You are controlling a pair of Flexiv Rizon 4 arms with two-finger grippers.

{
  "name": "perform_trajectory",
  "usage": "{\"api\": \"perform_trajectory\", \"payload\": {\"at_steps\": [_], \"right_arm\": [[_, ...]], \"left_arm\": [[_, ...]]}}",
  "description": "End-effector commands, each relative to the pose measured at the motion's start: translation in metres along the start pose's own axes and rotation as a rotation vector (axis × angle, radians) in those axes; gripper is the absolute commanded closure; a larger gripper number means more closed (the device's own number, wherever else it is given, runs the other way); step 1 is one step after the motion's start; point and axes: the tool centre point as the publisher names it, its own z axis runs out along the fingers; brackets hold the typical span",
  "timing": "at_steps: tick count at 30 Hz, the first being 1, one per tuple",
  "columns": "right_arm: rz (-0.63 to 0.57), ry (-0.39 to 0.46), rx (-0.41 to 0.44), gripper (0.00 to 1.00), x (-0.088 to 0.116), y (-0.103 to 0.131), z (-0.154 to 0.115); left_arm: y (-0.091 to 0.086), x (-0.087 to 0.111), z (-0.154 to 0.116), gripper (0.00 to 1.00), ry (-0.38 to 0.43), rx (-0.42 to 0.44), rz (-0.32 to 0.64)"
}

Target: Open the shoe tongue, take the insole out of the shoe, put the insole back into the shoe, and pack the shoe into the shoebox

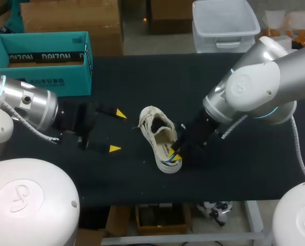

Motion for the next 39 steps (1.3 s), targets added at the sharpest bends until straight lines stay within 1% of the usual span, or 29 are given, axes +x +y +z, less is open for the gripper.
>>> {"api": "perform_trajectory", "payload": {"at_steps": [1, 7, 8, 9, 10, 11, 12, 14, 15, 17, 19, 20, 21, 23, 25, 26, 28, 29, 30, 33, 36, 39], "right_arm": [[0.002, -0.009, -0.001, 1.0, 0.003, 0.011, 0.013], [-0.028, 0.005, -0.04, 1.0, 0.005, 0.007, 0.011], [-0.031, 0.005, -0.045, 0.96, 0.005, 0.006, 0.011], [-0.034, 0.004, -0.054, 0.73, 0.004, 0.004, 0.011], [-0.041, 0.004, -0.065, 0.53, 0.003, 0.002, 0.01], [-0.044, 0.006, -0.069, 0.36, 0.003, 0.0, 0.009], [-0.049, 0.006, -0.085, 0.3, 0.003, -0.002, 0.008], [-0.053, 0.005, -0.099, 0.32, 0.003, -0.007, 0.005], [-0.06, -0.001, -0.116, 0.41, 0.004, -0.01, 0.003], [-0.063, -0.005, -0.132, 0.5, 0.004, -0.015, -0.001], [-0.069, -0.013, -0.155, 0.54, 0.005, -0.02, -0.006], [-0.069, -0.014, -0.156, 0.54, 0.005, -0.021, -0.007], [-0.071, -0.024, -0.175, 0.56, 0.006, -0.024, -0.011], [-0.079, -0.034, -0.196, 0.57, 0.007, -0.028, -0.016], [-0.092, -0.046, -0.214, 0.65, 0.008, -0.031, -0.02], [-0.102, -0.053, -0.224, 0.73, 0.009, -0.032, -0.022], [-0.114, -0.065, -0.24, 0.8, 0.009, -0.032, -0.023], [-0.129, -0.075, -0.251, 0.96, 0.009, -0.032, -0.023], [-0.14, -0.079, -0.258, 1.0, 0.009, -0.031, -0.023], [-0.174, -0.089, -0.282, 1.0, 0.008, -0.026, -0.021], [-0.213, -0.082, -0.311, 1.0, 0.006, -0.02, -0.019], [-0.256, -0.078, -0.334, 1.0, 0.005, -0.013, -0.016]], "left_arm": [[0.0, 0.006, -0.006, 0.0, -0.015, 0.002, -0.004], [-0.001, 0.008, -0.012, 0.0, -0.026, 0.002, -0.003], [-0.001, 0.008, -0.012, 0.0, -0.027, 0.002, -0.003], [0.0, 0.009, -0.013, 0.0, -0.028, 0.002, -0.003], [0.0, 0.009, -0.013, 0.0, -0.029, 0.002, -0.004], [0.001, 0.009, -0.013, 0.0, -0.029, 0.002, -0.005], [0.001, 0.01, -0.013, 0.0, -0.028, 0.002, -0.007], [0.002, 0.01, -0.012, 0.0, -0.027, 0.003, -0.009], [0.002, 0.01, -0.012, 0.0, -0.027, 0.003, -0.011], [0.003, 0.01, -0.012, 0.0, -0.028, 0.003, -0.013], [0.003, 0.01, -0.012, 0.0, -0.03, 0.001, -0.015], [0.003, 0.01, -0.012, 0.0, -0.03, 0.001, -0.015], [0.004, 0.009, -0.013, 0.0, -0.031, 0.0, -0.017], [0.004, 0.009, -0.013, 0.0, -0.033, -0.001, -0.019], [0.004, 0.009, -0.015, 0.0, -0.037, -0.002, -0.023], [0.004, 0.009, -0.016, 0.0, -0.041, -0.004, -0.028], [0.006, 0.008, -0.019, 0.0, -0.044, -0.004, -0.042], [0.006, 0.007, -0.021, 0.0, -0.045, -0.004, -0.058], [0.007, 0.007, -0.022, 0.0, -0.046, -0.003, -0.065], [0.008, 0.006, -0.025, 0.0, -0.04, -0.008, -0.095], [0.007, 0.007, -0.029, 0.0, -0.034, -0.023, -0.12], [0.004, 0.008, -0.034, 0.0, -0.026, -0.027, -0.138]]}}
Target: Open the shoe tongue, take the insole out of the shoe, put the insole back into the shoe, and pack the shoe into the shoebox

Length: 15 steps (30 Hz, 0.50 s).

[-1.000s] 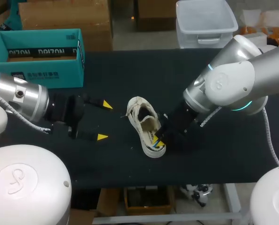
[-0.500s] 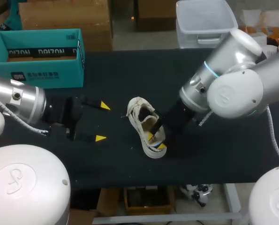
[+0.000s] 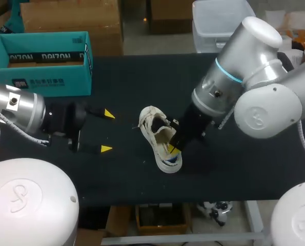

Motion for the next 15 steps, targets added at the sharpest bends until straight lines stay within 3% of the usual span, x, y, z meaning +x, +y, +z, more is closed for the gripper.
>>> {"api": "perform_trajectory", "payload": {"at_steps": [1, 11, 15], "right_arm": [[-0.028, 0.015, -0.101, 1.0, -0.005, 0.004, 0.012], [-0.102, 0.015, -0.121, 1.0, -0.009, 0.024, 0.039], [-0.115, -0.022, -0.134, 1.0, -0.012, 0.029, 0.049]], "left_arm": [[-0.006, 0.002, -0.01, 0.0, 0.009, -0.009, -0.015], [-0.006, 0.011, -0.023, 0.0, 0.006, -0.039, -0.068], [-0.006, 0.013, -0.025, 0.0, 0.01, -0.035, -0.084]]}}
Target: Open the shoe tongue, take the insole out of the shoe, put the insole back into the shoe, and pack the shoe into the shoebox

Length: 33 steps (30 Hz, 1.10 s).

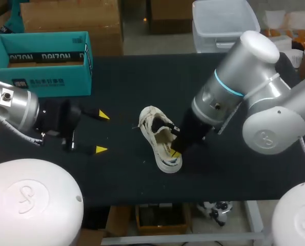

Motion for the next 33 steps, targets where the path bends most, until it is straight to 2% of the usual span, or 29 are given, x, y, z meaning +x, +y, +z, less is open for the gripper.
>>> {"api": "perform_trajectory", "payload": {"at_steps": [1, 6, 10, 16, 23, 30, 31, 33], "right_arm": [[0.004, -0.036, -0.078, 1.0, 0.002, 0.003, 0.021], [0.005, -0.063, -0.083, 1.0, -0.004, 0.005, 0.032], [-0.007, -0.037, -0.084, 1.0, -0.006, 0.002, 0.032], [-0.088, 0.061, -0.116, 1.0, 0.005, -0.012, 0.001], [-0.158, 0.081, -0.139, 1.0, 0.005, -0.016, -0.028], [-0.284, 0.006, -0.127, 1.0, -0.002, -0.01, -0.053], [-0.298, -0.055, -0.14, 1.0, -0.003, -0.008, -0.055], [-0.314, -0.124, -0.157, 1.0, -0.006, -0.004, -0.059]], "left_arm": [[-0.001, 0.004, -0.005, 0.0, -0.003, 0.002, -0.006], [0.001, 0.007, -0.004, 0.0, 0.0, 0.0, -0.015], [0.002, 0.008, -0.003, 0.0, 0.002, -0.001, -0.02], [-0.003, 0.008, 0.0, 0.0, 0.011, -0.001, -0.018], [-0.017, 0.011, 0.005, 0.0, 0.022, -0.008, -0.019], [-0.026, 0.015, 0.01, 0.0, 0.02, -0.05, -0.118], [-0.027, 0.015, 0.011, 0.0, 0.019, -0.052, -0.145], [-0.029, 0.017, 0.013, 0.0, 0.02, -0.054, -0.186]]}}
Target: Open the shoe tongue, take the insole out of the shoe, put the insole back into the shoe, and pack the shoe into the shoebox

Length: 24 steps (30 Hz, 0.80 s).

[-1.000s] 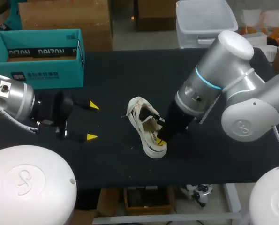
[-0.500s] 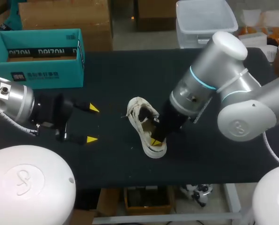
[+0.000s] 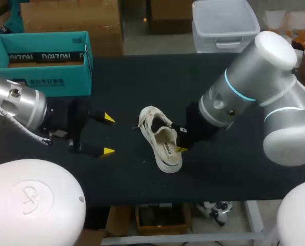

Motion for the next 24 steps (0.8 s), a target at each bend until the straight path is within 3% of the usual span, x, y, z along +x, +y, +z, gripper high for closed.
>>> {"api": "perform_trajectory", "payload": {"at_steps": [1, 2, 16, 18, 19, 22, 24], "right_arm": [[-0.03, -0.144, 0.0, 0.71, -0.002, 0.004, -0.022], [-0.028, -0.152, 0.0, 0.0, -0.005, 0.007, -0.025], [-0.03, -0.148, -0.002, 0.0, -0.007, 0.009, -0.028], [-0.08, -0.109, -0.01, 0.0, -0.013, 0.019, -0.021], [-0.081, -0.139, -0.016, 0.0, -0.016, 0.021, -0.019], [-0.143, -0.126, -0.01, 0.0, -0.031, 0.03, -0.015], [-0.207, -0.1, -0.011, 0.0, -0.038, 0.034, -0.015]], "left_arm": [[-0.006, 0.003, 0.005, 0.0, -0.002, -0.018, -0.052], [-0.007, 0.004, 0.006, 0.0, 0.001, -0.025, -0.061], [-0.008, 0.005, 0.006, 0.0, -0.005, -0.042, -0.057], [-0.015, 0.0, 0.012, 0.0, -0.032, -0.035, -0.186], [-0.016, 0.0, 0.014, 0.0, -0.039, -0.045, -0.217], [-0.017, -0.002, 0.025, 0.0, -0.069, -0.071, -0.413], [-0.016, -0.002, 0.031, 0.0, -0.09, -0.097, -0.454]]}}
